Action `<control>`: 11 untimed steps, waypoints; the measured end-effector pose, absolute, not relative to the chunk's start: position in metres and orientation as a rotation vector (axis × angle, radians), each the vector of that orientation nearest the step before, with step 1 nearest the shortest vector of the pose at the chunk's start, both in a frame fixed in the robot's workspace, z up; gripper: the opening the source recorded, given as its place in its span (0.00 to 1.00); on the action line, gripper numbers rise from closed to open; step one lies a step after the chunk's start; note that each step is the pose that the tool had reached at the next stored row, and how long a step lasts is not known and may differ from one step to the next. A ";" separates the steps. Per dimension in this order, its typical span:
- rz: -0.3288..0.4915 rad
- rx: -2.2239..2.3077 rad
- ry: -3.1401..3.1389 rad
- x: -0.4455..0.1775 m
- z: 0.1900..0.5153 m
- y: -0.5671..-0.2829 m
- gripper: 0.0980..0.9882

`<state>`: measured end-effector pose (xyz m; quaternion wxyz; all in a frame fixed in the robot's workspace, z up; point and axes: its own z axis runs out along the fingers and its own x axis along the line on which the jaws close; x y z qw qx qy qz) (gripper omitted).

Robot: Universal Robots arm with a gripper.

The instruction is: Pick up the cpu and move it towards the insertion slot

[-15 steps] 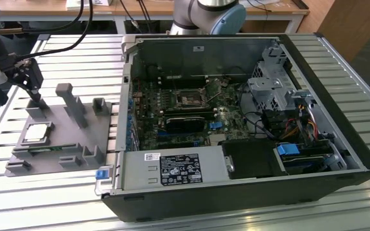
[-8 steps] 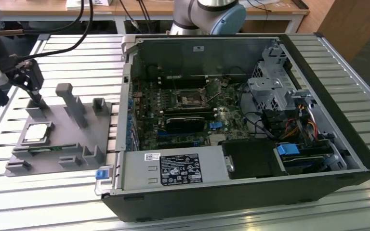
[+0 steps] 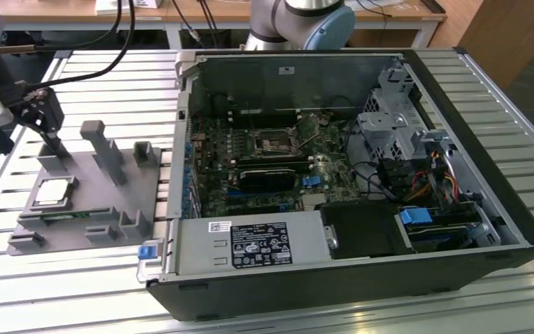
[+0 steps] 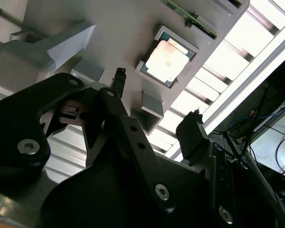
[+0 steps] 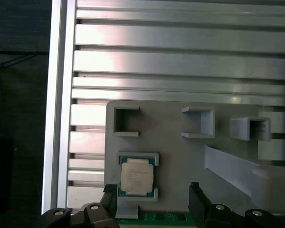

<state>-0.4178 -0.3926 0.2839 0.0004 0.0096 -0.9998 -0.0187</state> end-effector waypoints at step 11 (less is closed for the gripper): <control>-0.059 0.030 -3.140 -0.418 0.281 -0.393 0.68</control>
